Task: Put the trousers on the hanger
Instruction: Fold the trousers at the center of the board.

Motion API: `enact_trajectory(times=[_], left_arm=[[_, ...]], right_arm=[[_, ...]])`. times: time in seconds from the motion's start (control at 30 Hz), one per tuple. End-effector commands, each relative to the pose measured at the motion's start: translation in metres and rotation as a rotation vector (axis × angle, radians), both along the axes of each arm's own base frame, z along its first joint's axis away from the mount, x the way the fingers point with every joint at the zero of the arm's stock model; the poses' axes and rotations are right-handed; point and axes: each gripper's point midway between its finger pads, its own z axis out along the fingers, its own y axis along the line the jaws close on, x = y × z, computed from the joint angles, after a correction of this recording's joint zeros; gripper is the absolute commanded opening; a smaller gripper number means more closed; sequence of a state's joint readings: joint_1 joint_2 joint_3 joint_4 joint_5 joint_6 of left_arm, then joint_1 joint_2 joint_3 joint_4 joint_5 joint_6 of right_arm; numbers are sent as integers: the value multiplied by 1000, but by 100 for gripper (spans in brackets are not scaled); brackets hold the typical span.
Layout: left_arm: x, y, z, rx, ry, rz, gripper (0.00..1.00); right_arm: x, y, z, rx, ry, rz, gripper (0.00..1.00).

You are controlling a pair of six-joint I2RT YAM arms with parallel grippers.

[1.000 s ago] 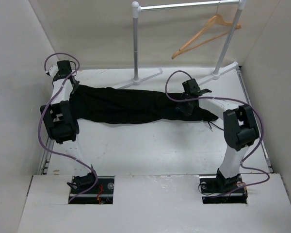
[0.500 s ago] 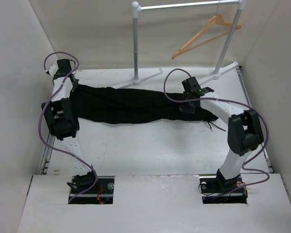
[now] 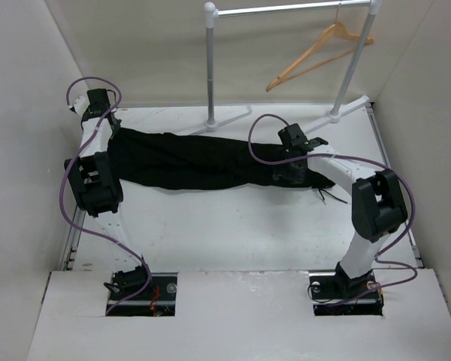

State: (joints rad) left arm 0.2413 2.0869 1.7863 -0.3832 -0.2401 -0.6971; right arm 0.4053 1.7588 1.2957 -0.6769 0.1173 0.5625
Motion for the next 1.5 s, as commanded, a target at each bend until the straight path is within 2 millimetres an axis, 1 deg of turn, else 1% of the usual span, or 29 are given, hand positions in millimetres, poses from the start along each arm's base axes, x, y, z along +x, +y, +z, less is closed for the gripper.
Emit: enact_trajectory(times=[0.0, 0.1, 0.13, 0.2, 0.23, 0.3, 0.33, 0.43, 0.5, 0.53, 0.6, 0.63, 0.67, 0.7, 0.73, 0.77, 0.83, 0.97, 1.03, 1.07, 1.13, 1.2, 1.33, 1.4, 1.47], left_arm=[[3, 0, 8, 12, -30, 12, 1], [4, -1, 4, 9, -26, 9, 1], [4, -1, 4, 9, -26, 9, 1], [4, -2, 4, 9, -26, 7, 1], [4, -3, 4, 9, -26, 6, 1], [4, -3, 4, 9, -26, 6, 1], [4, -3, 3, 9, -24, 6, 1], [5, -3, 4, 9, -26, 6, 1], [5, -3, 6, 10, -30, 6, 1], [5, -3, 7, 11, -33, 6, 1], [5, -3, 11, 11, -41, 4, 1], [5, -3, 14, 12, -45, 4, 1], [5, -3, 13, 12, -44, 4, 1], [5, -3, 14, 12, -45, 4, 1], [5, -4, 14, 11, -46, 2, 1], [6, -6, 13, 10, -45, 0, 1], [6, -11, 12, 7, -43, -7, 1], [5, -16, 11, 4, -43, -14, 1], [4, -17, 10, -1, -47, -15, 1], [3, -18, 8, -5, -45, -16, 1], [2, -19, 6, -9, -40, -17, 1], [1, -20, 5, -13, -40, -19, 1], [2, -20, 7, -18, -45, -18, 1], [3, -20, 7, -19, -47, -17, 1], [3, -19, 7, -23, -49, -17, 1]], right_arm=[[7, 7, 12, -49, -29, 76, 60], [18, 0, 15, -130, -66, 79, 60], [22, -3, 17, -153, -79, 72, 58], [28, -7, 19, -189, -91, 66, 50], [30, -8, 18, -198, -93, 63, 44], [32, -8, 14, -207, -86, 64, 27], [31, -9, 9, -210, -77, 60, 19], [21, -11, -4, -213, -39, 60, 10], [9, -18, -7, -194, -18, 43, 1], [4, -23, -6, -186, -16, 26, 0], [-3, -32, 2, -176, -37, -11, 1], [-3, -32, 11, -164, -67, -17, 6], [0, -28, 21, -146, -105, -11, 17], [5, -25, 31, -128, -137, -7, 31], [10, -17, 42, -107, -164, 10, 41], [13, -6, 48, -82, -178, 43, 47], [17, 19, 51, -26, -175, 122, 54], [17, 70, 40, 28, -155, 272, 58], [22, 90, 34, 29, -159, 336, 58], [25, 97, 32, 27, -165, 351, 58], [35, 116, 27, 30, -179, 395, 58], [43, 127, 24, 27, -187, 418, 58], [52, 144, 19, 19, -197, 460, 58], [56, 147, 10, -10, -190, 472, 58], [62, 144, 5, -50, -195, 456, 55]])
